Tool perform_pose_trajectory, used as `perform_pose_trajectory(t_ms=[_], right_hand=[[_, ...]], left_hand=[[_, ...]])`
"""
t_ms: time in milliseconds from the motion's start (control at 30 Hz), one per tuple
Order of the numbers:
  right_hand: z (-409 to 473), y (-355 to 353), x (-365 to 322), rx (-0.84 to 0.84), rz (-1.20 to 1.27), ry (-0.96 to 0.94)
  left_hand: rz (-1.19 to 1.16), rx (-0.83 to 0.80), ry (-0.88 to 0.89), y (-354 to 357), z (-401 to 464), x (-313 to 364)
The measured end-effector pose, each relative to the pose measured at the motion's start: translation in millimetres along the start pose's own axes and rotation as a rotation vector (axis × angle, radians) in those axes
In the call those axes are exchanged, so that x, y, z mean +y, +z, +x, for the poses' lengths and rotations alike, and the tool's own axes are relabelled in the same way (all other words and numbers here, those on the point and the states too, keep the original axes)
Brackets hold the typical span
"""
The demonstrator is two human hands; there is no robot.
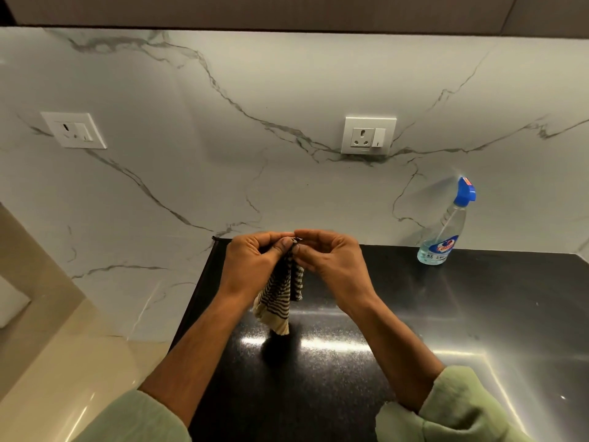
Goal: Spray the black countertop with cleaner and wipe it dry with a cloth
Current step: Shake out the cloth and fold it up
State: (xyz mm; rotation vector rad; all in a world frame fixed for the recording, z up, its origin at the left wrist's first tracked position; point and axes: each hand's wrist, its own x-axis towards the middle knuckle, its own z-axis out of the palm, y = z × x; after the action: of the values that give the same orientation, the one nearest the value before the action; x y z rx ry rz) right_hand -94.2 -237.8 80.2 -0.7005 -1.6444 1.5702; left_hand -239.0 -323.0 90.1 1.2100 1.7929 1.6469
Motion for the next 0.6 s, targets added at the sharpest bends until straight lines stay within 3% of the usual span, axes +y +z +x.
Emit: perform_pose_trajectory(t_ms=[233, 433, 600], right_hand=[[-1.8, 2.8, 1.6, 0.042, -0.115, -0.175], [-6.6, -12.9, 12.6, -0.05, -0.04, -0.174], [-21.6, -29.6, 34.0, -0.183, -0.129, -0.099]], left_hand=[[-0.054, -0.211, 0.083, -6.1, -7.5, 12.2], [0.047, -0.234, 0.205, -9.4, -7.2, 21.5], [0.047, -0.141, 0.234, -20.3, 1.5, 31.6]])
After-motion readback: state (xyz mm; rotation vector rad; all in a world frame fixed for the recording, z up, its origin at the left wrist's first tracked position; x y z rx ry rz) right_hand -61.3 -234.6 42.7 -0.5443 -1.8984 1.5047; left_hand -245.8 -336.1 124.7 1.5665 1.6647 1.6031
